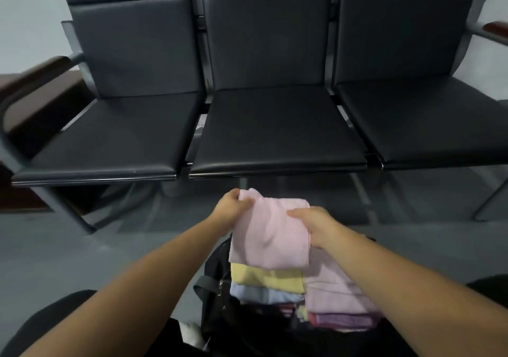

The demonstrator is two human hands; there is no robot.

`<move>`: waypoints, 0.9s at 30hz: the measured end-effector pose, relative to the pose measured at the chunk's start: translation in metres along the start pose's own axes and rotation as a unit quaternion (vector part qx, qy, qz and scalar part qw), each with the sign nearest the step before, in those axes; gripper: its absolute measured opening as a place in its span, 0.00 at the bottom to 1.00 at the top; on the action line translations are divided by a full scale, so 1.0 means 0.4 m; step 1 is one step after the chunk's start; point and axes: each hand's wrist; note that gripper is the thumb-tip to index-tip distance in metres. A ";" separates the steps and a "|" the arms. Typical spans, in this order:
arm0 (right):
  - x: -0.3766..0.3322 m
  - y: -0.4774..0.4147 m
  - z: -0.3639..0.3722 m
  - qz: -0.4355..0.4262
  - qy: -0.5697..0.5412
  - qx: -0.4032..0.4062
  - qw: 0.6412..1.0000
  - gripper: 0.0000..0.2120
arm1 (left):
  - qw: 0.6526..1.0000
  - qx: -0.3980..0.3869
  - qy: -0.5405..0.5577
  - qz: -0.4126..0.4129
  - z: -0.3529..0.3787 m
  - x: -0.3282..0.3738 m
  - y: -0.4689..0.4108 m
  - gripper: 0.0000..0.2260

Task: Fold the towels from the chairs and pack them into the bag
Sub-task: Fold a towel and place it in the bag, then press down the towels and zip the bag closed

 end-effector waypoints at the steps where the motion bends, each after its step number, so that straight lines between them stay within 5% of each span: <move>1: 0.021 -0.014 0.001 0.012 0.010 0.000 1.000 0.22 | 1.000 0.004 -0.021 -0.010 0.007 -0.019 -0.006 0.11; 6: 0.087 -0.082 -0.001 0.034 0.085 0.010 0.996 0.23 | 0.993 -0.012 -0.109 -0.049 0.024 -0.089 -0.040 0.20; 9: 0.102 -0.067 -0.003 0.019 0.220 0.081 0.972 0.27 | 0.971 -0.024 -0.235 -0.017 0.041 -0.127 -0.054 0.28; 14: 0.103 -0.061 -0.033 -0.096 0.490 0.099 0.861 0.22 | 0.864 -0.132 -0.456 0.169 0.111 -0.183 -0.059 0.32; 18: 0.159 -0.095 -0.083 -0.081 0.604 0.055 0.791 0.26 | 0.784 -0.225 -0.539 0.211 0.186 -0.214 -0.045 0.36; 27: 0.198 -0.195 -0.073 -0.084 0.665 0.030 0.742 0.34 | 0.776 -0.259 -0.556 0.148 0.276 -0.259 -0.117 0.47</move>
Point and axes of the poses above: each hand's wrist, its own y-axis away from the middle knuckle, its own z-axis out of the palm, x = y × z, and after that the axes turned 9 degrees about -y, right-handed
